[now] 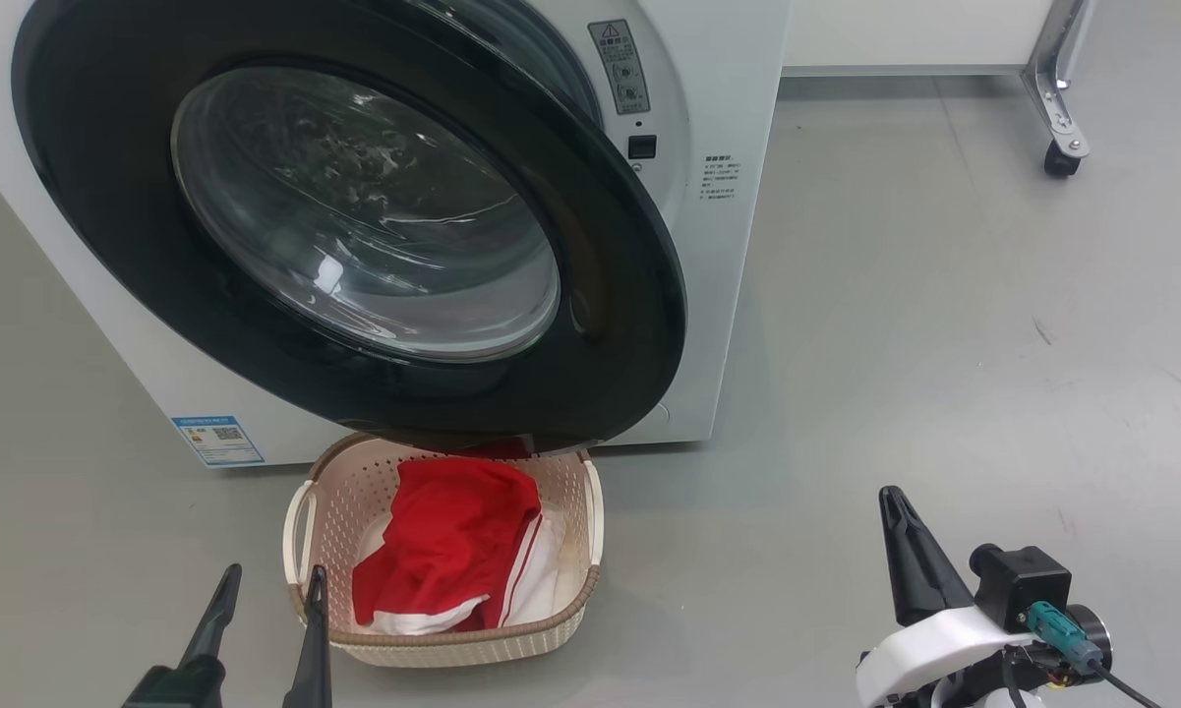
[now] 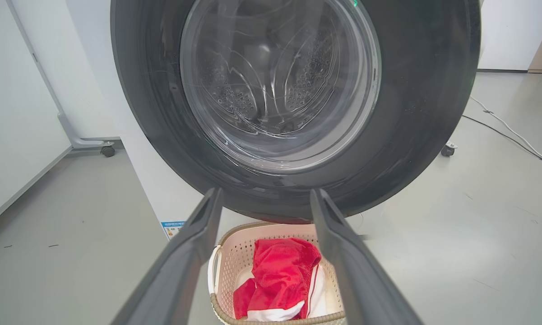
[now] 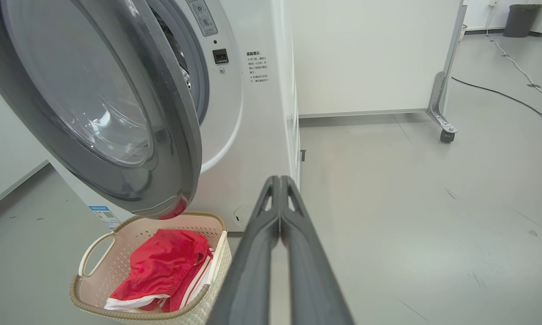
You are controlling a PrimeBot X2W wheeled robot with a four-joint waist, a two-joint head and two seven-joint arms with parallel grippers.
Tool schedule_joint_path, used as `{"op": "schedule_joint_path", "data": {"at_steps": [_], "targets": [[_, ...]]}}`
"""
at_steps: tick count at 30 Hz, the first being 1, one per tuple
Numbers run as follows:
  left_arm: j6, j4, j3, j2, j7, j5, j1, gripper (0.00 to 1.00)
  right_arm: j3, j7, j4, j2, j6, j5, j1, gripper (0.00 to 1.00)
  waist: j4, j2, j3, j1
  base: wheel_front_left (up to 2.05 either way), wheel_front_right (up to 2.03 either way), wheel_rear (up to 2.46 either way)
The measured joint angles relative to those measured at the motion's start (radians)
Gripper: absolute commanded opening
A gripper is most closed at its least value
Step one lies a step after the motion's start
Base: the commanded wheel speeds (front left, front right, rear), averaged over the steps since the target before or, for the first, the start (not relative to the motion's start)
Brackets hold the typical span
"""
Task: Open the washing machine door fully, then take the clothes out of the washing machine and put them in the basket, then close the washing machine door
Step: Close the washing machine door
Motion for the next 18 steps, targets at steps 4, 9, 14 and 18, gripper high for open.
{"op": "schedule_joint_path", "data": {"at_steps": [4, 9, 14, 18], "targets": [[0.002, 0.003, 0.000, -0.010, -0.001, 0.005, -0.002, 1.00, 0.000, 0.000, 0.000, 0.000, 0.000, 0.000, 0.000, 0.00, -0.001, 0.0000, 0.003, 0.0000, 0.00, 0.00, 0.00], [0.002, 0.005, -0.002, -0.012, -0.004, 0.009, -0.013, 1.00, 0.008, 0.000, 0.002, -0.005, 0.004, 0.000, -0.005, 0.00, 0.000, 0.0000, 0.006, 0.0000, 0.00, 0.00, 0.00], [0.002, 0.006, -0.011, -0.016, -0.009, 0.011, -0.030, 1.00, 0.024, 0.005, 0.006, -0.017, 0.021, -0.004, -0.036, 0.00, 0.009, 0.0000, 0.015, 0.0000, 0.00, 0.00, 0.00], [0.002, 0.006, -0.027, -0.021, -0.009, 0.018, -0.050, 1.00, 0.040, 0.009, 0.007, -0.022, 0.034, -0.009, -0.082, 0.00, 0.023, 0.0000, 0.025, 0.0000, 0.00, 0.00, 0.00]]}}
